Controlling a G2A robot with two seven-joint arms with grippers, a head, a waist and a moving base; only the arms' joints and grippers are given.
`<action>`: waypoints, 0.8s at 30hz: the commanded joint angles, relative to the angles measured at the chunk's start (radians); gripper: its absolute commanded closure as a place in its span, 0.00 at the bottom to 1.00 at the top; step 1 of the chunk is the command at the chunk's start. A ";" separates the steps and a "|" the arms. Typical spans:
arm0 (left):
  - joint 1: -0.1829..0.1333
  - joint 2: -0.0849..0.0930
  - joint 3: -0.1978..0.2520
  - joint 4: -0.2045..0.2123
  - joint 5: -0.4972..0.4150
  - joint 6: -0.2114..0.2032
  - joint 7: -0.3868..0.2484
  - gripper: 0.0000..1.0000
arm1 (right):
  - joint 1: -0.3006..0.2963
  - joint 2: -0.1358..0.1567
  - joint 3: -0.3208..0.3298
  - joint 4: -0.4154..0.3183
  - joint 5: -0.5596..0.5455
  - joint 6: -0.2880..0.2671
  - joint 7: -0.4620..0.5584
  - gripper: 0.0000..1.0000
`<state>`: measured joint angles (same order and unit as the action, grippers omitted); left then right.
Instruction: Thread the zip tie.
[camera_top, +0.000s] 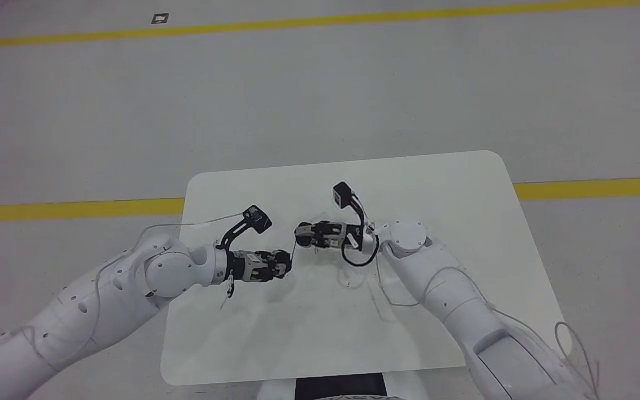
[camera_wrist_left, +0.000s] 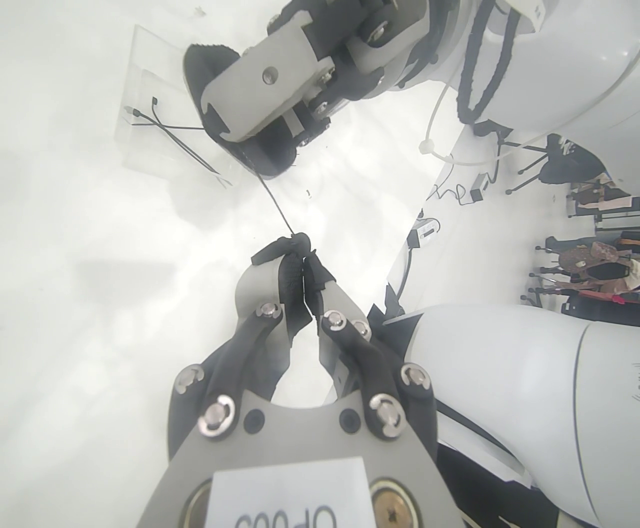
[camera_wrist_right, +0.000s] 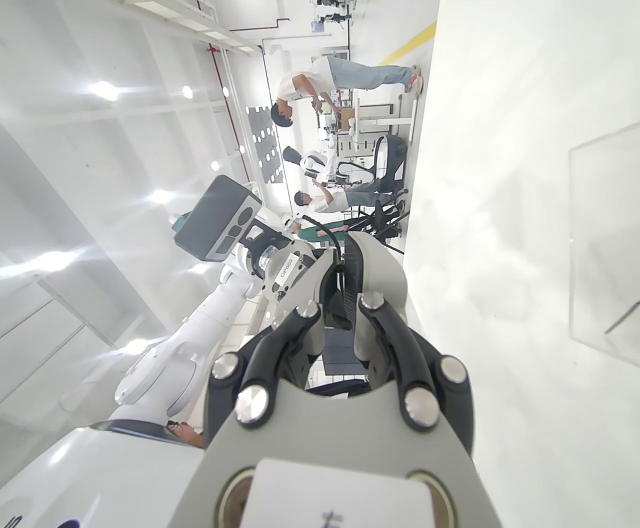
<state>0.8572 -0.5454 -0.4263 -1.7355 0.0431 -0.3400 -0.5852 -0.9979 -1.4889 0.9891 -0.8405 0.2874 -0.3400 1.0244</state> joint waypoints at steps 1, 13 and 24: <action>0.000 0.000 0.000 0.000 0.000 0.000 0.000 0.40 | -0.004 0.001 0.006 -0.007 0.004 0.000 -0.007 1.00; 0.000 0.000 0.000 0.000 0.000 0.000 0.000 0.00 | -0.037 0.015 0.045 -0.060 -0.013 0.000 -0.043 1.00; 0.000 0.000 0.000 0.000 0.000 0.000 0.000 0.00 | -0.045 0.019 0.049 -0.077 -0.022 0.000 -0.047 1.00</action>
<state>0.8572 -0.5454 -0.4263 -1.7355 0.0431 -0.3400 -0.5852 -1.0427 -1.4698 1.0378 -0.9178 0.2650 -0.3400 0.9771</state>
